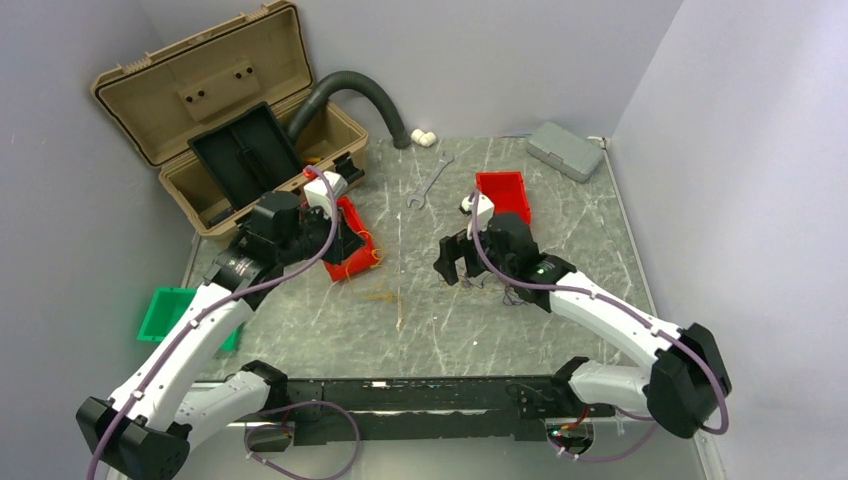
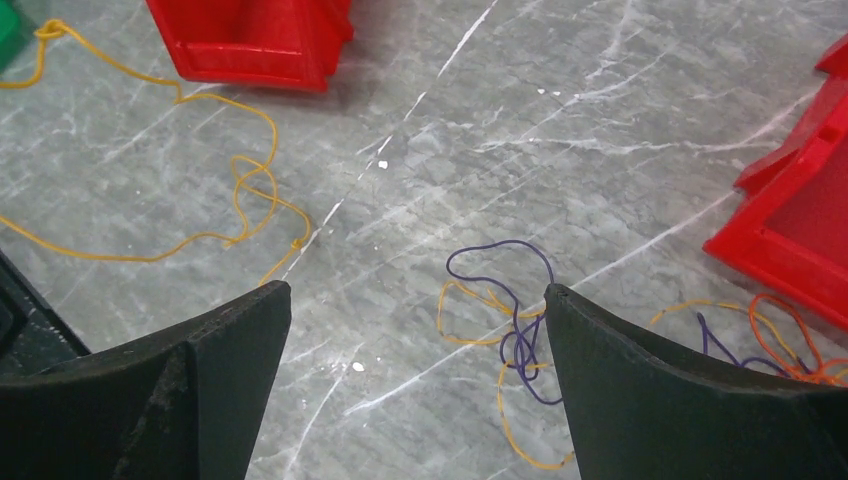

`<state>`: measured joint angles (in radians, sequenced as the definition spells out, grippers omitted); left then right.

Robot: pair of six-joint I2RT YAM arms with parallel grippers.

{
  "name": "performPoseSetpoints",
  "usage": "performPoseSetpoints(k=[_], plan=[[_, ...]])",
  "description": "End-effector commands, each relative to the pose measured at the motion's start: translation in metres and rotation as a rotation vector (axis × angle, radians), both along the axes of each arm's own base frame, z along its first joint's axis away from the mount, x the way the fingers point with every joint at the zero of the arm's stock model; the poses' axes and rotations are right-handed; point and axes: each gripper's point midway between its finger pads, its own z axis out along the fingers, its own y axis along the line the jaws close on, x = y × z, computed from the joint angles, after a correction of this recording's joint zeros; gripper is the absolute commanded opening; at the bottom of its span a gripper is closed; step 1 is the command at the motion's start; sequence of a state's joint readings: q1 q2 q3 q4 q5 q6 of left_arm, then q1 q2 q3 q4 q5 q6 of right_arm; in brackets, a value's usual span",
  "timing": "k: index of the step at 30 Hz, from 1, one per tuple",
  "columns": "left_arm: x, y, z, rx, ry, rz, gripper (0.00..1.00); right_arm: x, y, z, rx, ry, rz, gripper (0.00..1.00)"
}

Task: Untangle the cables
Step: Untie the cable.

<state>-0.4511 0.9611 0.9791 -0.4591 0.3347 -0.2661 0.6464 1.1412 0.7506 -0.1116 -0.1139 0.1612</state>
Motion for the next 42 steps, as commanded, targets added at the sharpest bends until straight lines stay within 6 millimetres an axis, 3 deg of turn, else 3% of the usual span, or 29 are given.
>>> performPoseSetpoints(k=[1,6,9,15,21,24,26,28,33,42], plan=[[-0.002,0.004,0.026,-0.003,-0.069,-0.006,0.00,0.015,0.015,0.016,0.025,-0.064,0.012,1.00],[-0.003,0.005,0.029,0.015,-0.062,-0.011,0.00,0.011,0.017,0.005,0.067,-0.024,-0.006,1.00],[-0.004,0.001,0.017,0.024,-0.007,-0.032,0.00,0.003,0.016,-0.003,0.088,0.000,-0.001,1.00],[-0.012,-0.013,-0.052,0.032,0.215,-0.013,0.00,-0.010,0.004,-0.009,0.107,0.016,-0.031,1.00],[-0.013,-0.025,-0.108,0.152,0.276,0.106,0.02,-0.017,-0.002,0.001,0.135,0.000,-0.041,1.00],[-0.009,-0.031,-0.128,0.200,0.313,0.135,0.17,-0.022,-0.006,0.002,0.125,0.016,-0.050,1.00],[-0.009,-0.036,-0.135,0.236,0.326,0.138,0.45,-0.022,-0.008,0.003,0.125,0.034,-0.072,1.00],[-0.012,-0.042,-0.142,0.261,0.346,0.125,0.66,-0.024,-0.008,-0.001,0.114,0.077,-0.078,1.00],[-0.010,-0.042,-0.164,0.325,0.389,0.162,0.96,-0.034,-0.007,-0.006,0.153,0.113,-0.075,1.00],[-0.015,-0.055,-0.208,0.345,0.478,0.158,0.99,-0.039,-0.012,0.000,0.182,0.095,-0.080,1.00]])
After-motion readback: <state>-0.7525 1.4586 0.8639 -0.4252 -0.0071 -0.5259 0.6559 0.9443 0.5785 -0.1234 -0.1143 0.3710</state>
